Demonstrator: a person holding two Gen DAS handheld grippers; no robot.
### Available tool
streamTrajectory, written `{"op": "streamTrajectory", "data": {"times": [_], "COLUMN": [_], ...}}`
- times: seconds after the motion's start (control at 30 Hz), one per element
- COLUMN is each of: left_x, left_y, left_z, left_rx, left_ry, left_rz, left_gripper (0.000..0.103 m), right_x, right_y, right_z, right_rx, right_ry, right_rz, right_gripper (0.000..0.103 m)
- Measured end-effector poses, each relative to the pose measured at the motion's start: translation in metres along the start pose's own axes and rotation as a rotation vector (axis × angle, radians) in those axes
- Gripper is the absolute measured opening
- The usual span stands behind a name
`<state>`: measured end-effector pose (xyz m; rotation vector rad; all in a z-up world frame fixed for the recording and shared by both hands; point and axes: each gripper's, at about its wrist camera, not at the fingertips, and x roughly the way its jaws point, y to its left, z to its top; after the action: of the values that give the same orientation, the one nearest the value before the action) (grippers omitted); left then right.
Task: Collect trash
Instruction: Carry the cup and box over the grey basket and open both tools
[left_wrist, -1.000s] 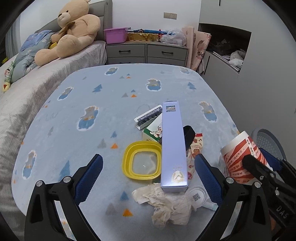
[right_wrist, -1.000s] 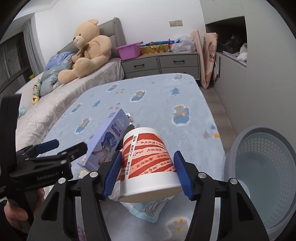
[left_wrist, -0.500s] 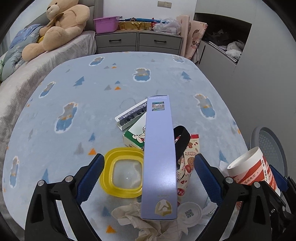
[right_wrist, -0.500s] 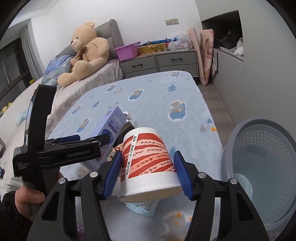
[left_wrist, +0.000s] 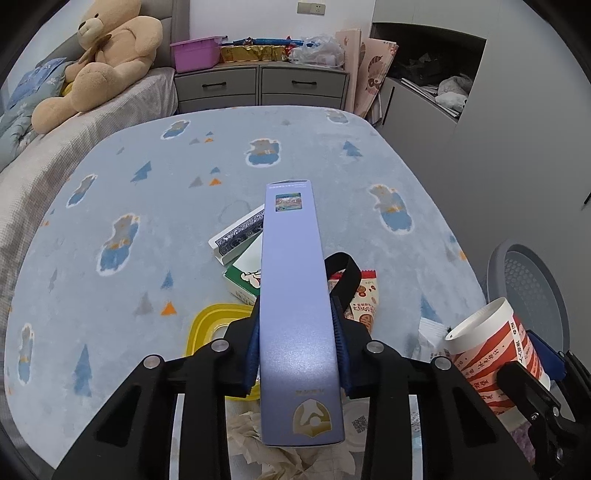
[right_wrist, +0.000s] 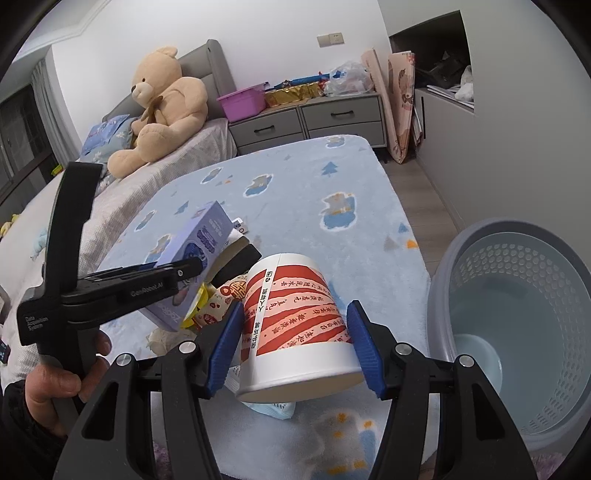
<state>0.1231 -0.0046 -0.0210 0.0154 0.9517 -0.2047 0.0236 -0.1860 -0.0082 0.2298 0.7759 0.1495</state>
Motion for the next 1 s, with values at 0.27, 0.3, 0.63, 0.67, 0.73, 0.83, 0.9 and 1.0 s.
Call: {"op": "streamTrajectory", "data": {"times": [0.27,0.3,0.63,0.67,0.73,0.83,0.9,1.0], "left_x": [-0.042,-0.047,-0.056,-0.054,-0.050,-0.038,-0.029,-0.018], "left_y": [-0.012,-0.018,-0.113,-0.126,-0.148,-0.179,-0.195,-0.219], "left_z": [0.007,0.007,-0.004,-0.007,-0.011,-0.020,-0.024,-0.030], "left_rx": [0.018,0.025,0.154,0.173,0.207,0.259,0.285,0.322], "left_ry": [-0.078,-0.088,-0.099,-0.090,-0.075,-0.039,-0.017,0.015], "left_rz": [-0.010,-0.017,-0.163,-0.183,-0.211,-0.250,-0.270,-0.291], "left_gripper": [0.032,0.032,0.032,0.032,0.032,0.032,0.032,0.032], "right_x": [-0.018,-0.022,-0.063,-0.067,-0.073,-0.080,-0.083,-0.085], "right_y": [-0.011,-0.014,-0.082,-0.093,-0.110,-0.138,-0.152,-0.171], "right_z": [0.005,0.005,0.003,0.000,-0.004,-0.011,-0.016,-0.020], "right_rx": [0.024,0.028,0.098,0.108,0.129,0.165,0.186,0.209], "right_ry": [-0.034,-0.041,-0.081,-0.080,-0.076,-0.067,-0.060,-0.047], "right_rz": [0.005,0.001,-0.141,-0.169,-0.208,-0.265,-0.291,-0.320], "right_gripper": [0.056,0.056,0.056,0.056,0.056,0.056,0.056,0.056]}}
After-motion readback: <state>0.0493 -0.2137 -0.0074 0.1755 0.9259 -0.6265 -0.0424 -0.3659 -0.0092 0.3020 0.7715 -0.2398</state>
